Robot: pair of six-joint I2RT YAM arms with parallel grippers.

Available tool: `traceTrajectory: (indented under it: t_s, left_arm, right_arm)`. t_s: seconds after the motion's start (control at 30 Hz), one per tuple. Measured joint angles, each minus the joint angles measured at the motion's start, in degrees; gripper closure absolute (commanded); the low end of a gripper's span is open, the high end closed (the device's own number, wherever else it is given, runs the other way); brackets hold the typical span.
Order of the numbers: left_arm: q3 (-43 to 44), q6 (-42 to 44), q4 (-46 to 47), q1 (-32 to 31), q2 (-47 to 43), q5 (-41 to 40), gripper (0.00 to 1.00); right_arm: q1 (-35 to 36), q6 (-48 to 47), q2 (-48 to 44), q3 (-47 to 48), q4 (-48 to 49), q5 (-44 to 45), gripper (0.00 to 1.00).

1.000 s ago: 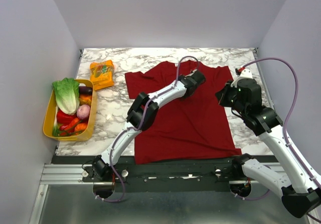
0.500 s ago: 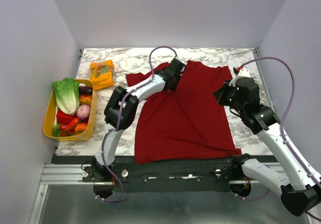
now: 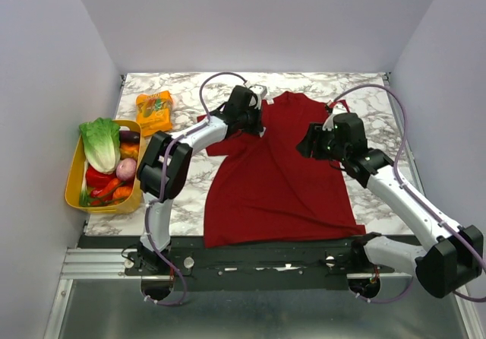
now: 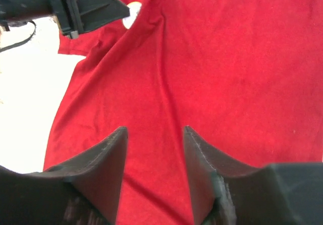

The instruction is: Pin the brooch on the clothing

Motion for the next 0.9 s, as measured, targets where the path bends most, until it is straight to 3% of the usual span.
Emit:
traceTrajectory:
  t_s: [0.13,0.23,0.6,0.9]
  left_arm:
    - [-2.4,-1.4,3.7,0.7,-0.9,4.6,1.0]
    - [-3.7,-2.5,5.9,1.8,-1.2,7.4,1.0]
    - [-11.4,-7.9,18.5,6.2,-4.3,18.0,1.0]
    - [-12.6,-10.4,24.4,7.2,-5.6,22.7,1.0]
  right_arm:
    - [0.0,0.0,4.5,0.0,3.7,-1.6,0.22]
    - [0.0,0.0,8.3,0.3,5.7,-2.5,0.17]
    - [-0.4,1.7,22.3,6.0,12.8,-6.9,0.17]
    - [-0.4,4.1,31.7,11.2,19.3,-14.9,0.16]
